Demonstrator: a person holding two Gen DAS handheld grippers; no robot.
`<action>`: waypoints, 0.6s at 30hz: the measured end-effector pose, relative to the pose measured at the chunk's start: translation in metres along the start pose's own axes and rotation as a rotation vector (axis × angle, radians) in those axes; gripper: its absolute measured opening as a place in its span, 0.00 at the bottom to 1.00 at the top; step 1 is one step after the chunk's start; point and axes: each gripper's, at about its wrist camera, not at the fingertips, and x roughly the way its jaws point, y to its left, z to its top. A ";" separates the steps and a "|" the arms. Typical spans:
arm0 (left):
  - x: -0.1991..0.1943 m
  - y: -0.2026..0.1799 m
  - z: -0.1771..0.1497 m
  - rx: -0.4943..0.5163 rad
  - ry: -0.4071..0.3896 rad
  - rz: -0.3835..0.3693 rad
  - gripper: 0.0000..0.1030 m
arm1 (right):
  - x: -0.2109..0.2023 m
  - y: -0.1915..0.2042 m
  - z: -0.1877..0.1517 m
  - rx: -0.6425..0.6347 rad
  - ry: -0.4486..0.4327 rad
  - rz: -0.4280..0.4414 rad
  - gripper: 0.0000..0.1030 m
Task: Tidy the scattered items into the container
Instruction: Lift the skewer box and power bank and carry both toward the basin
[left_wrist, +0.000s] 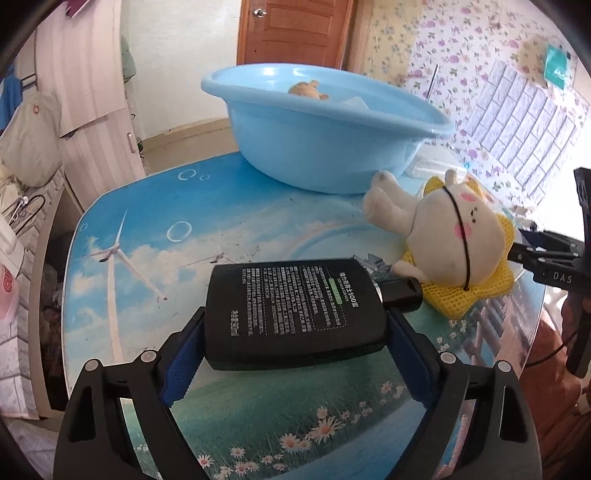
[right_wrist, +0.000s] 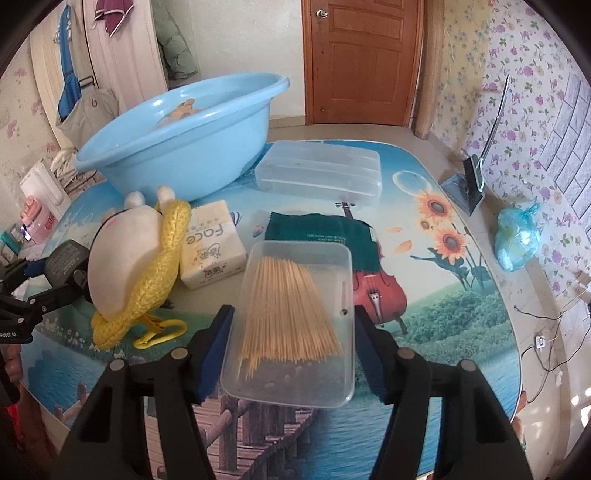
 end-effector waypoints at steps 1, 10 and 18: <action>-0.003 0.000 0.001 -0.004 -0.009 0.002 0.87 | -0.003 0.000 0.000 0.000 -0.010 0.001 0.59; -0.025 0.005 0.004 -0.063 -0.053 0.010 0.86 | -0.028 -0.001 0.004 0.008 -0.086 0.030 0.59; -0.037 0.009 -0.005 -0.106 -0.049 0.009 0.86 | -0.039 -0.001 0.002 0.014 -0.122 0.060 0.59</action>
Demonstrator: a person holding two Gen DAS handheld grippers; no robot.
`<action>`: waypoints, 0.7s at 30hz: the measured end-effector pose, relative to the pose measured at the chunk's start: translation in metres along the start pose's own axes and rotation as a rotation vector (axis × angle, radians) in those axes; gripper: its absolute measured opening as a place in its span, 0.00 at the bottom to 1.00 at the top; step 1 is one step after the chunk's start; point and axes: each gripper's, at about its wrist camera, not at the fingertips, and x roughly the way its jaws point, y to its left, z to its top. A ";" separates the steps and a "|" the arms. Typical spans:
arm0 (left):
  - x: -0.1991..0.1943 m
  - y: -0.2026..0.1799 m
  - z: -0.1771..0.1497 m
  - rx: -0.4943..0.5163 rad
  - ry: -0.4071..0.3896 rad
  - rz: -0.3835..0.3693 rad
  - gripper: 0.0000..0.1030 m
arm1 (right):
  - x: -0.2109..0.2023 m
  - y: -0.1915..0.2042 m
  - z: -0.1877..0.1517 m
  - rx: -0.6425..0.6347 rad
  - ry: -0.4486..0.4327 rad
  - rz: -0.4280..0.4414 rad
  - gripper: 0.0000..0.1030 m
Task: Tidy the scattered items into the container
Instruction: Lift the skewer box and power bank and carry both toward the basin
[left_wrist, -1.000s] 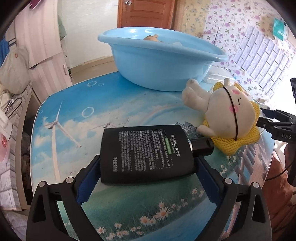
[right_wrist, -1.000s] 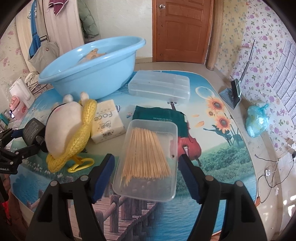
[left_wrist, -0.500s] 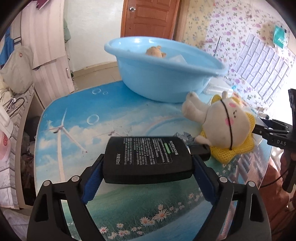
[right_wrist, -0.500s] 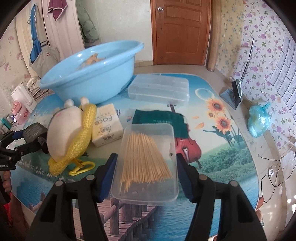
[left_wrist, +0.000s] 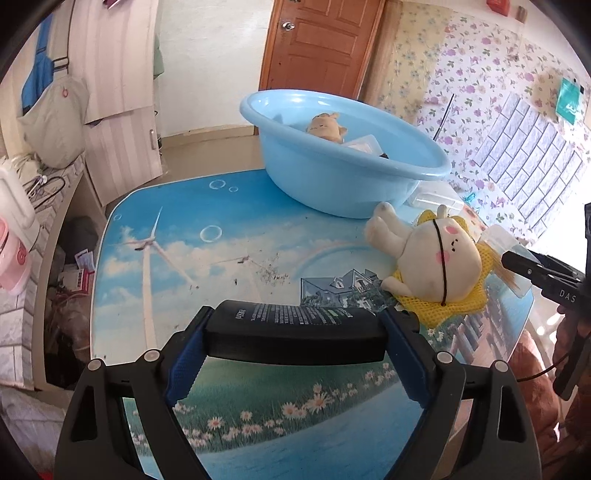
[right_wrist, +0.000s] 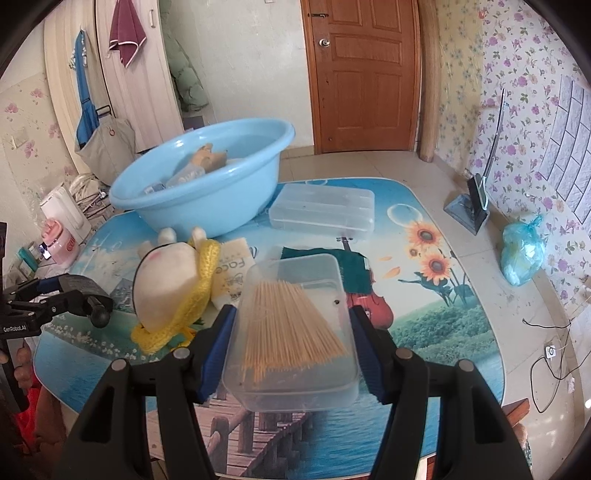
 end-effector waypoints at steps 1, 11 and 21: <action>-0.003 0.000 -0.001 -0.006 -0.003 -0.001 0.86 | -0.002 0.000 0.000 0.001 -0.006 0.003 0.59; -0.036 -0.008 0.008 -0.005 -0.082 0.016 0.86 | -0.021 0.002 0.008 0.004 -0.067 0.027 0.59; -0.051 -0.015 0.016 -0.001 -0.111 0.022 0.86 | -0.030 0.008 0.017 -0.008 -0.107 0.056 0.59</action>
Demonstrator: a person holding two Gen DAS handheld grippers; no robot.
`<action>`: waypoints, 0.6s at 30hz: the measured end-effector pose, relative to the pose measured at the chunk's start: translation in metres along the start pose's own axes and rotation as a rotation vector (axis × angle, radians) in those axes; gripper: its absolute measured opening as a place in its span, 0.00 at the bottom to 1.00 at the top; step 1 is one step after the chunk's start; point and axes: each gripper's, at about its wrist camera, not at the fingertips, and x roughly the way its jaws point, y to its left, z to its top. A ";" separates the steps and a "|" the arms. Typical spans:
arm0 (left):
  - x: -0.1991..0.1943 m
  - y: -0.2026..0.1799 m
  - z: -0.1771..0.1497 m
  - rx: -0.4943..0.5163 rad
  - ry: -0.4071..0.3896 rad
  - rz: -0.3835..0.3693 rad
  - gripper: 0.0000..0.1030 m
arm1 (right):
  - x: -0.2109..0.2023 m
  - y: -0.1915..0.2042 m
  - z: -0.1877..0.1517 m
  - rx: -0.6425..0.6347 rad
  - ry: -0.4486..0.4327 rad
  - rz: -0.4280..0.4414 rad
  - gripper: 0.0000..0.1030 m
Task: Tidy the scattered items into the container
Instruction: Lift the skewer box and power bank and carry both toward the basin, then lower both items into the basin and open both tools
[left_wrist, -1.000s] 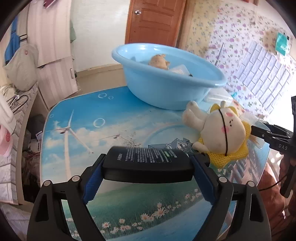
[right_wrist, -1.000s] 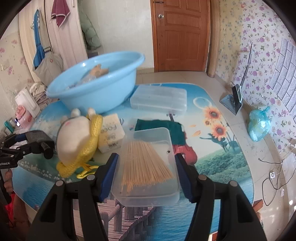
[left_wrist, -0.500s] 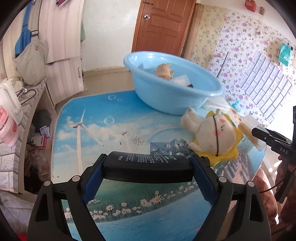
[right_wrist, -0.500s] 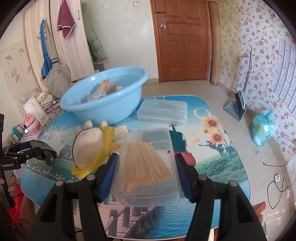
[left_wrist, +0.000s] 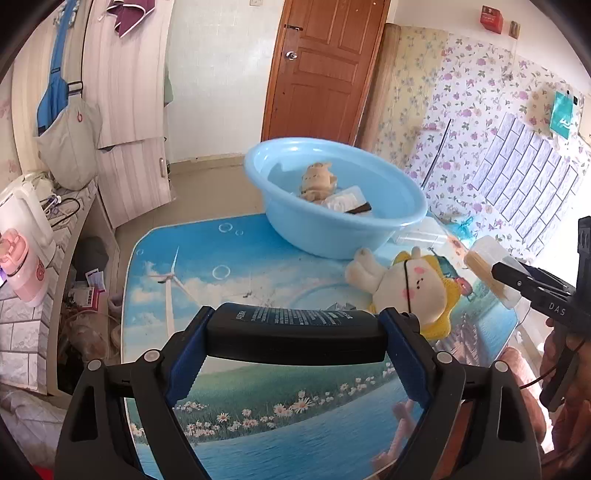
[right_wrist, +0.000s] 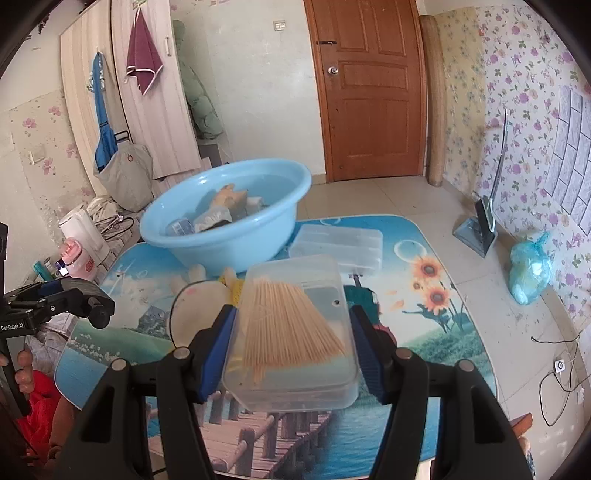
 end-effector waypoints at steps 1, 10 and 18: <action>-0.002 -0.001 0.003 0.002 -0.003 -0.002 0.86 | 0.000 0.001 0.002 -0.002 -0.004 0.004 0.59; -0.012 -0.011 0.034 0.030 -0.056 -0.012 0.86 | -0.004 0.019 0.025 -0.031 -0.061 0.052 0.59; -0.004 -0.020 0.076 0.057 -0.093 -0.025 0.86 | 0.013 0.029 0.044 -0.053 -0.068 0.081 0.59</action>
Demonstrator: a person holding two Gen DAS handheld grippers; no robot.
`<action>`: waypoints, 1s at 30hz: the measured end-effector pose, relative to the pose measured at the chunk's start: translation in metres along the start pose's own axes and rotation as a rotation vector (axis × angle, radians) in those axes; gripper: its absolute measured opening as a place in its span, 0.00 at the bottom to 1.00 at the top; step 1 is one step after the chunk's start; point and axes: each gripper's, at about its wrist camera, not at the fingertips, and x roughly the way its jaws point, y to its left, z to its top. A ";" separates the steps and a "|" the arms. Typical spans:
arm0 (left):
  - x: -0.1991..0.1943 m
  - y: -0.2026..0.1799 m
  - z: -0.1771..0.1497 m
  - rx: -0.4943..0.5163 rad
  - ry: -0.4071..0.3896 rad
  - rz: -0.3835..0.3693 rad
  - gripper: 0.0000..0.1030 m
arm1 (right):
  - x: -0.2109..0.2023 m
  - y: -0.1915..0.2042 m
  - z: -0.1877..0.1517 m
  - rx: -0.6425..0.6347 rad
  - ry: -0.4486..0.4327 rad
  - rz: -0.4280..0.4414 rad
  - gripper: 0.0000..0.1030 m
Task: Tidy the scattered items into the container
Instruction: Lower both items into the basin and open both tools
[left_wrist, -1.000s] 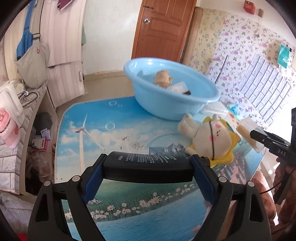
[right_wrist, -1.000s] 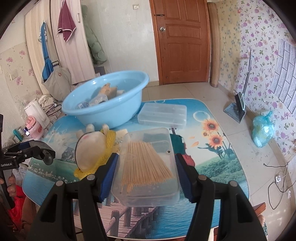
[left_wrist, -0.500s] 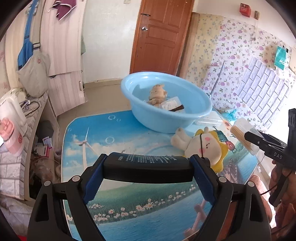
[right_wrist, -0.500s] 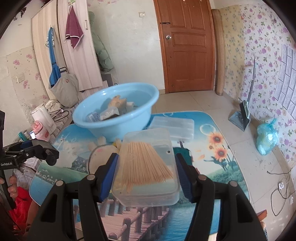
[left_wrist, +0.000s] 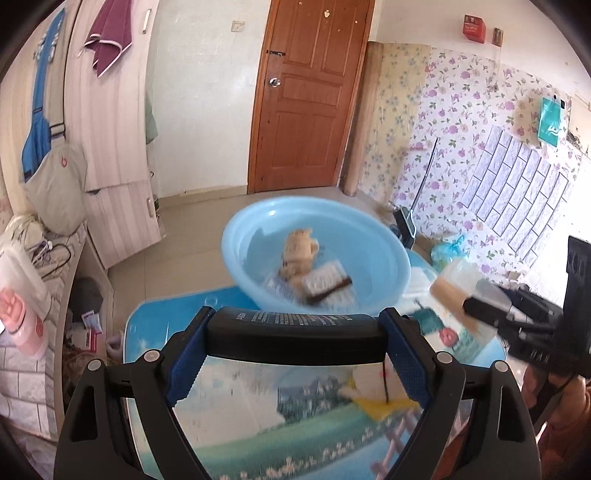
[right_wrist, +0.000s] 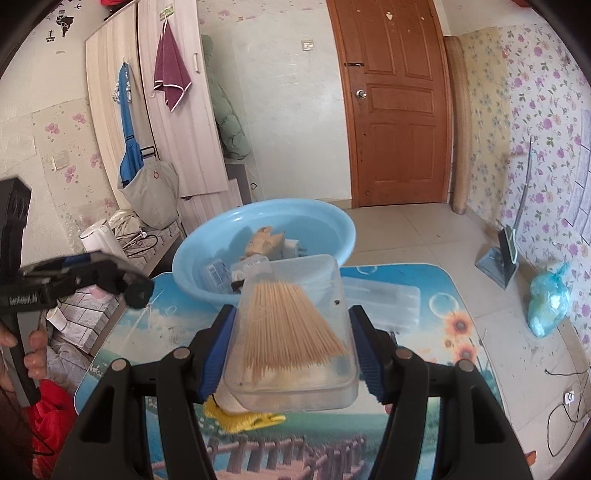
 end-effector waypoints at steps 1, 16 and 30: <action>0.004 -0.001 0.007 0.004 -0.007 -0.003 0.86 | 0.003 0.000 0.002 -0.001 0.000 0.002 0.59; 0.098 -0.004 0.038 0.062 0.055 -0.036 0.86 | 0.078 0.003 0.030 -0.049 0.065 0.010 0.58; 0.123 0.001 0.020 0.131 0.087 -0.048 0.86 | 0.126 0.018 0.040 -0.098 0.108 -0.005 0.61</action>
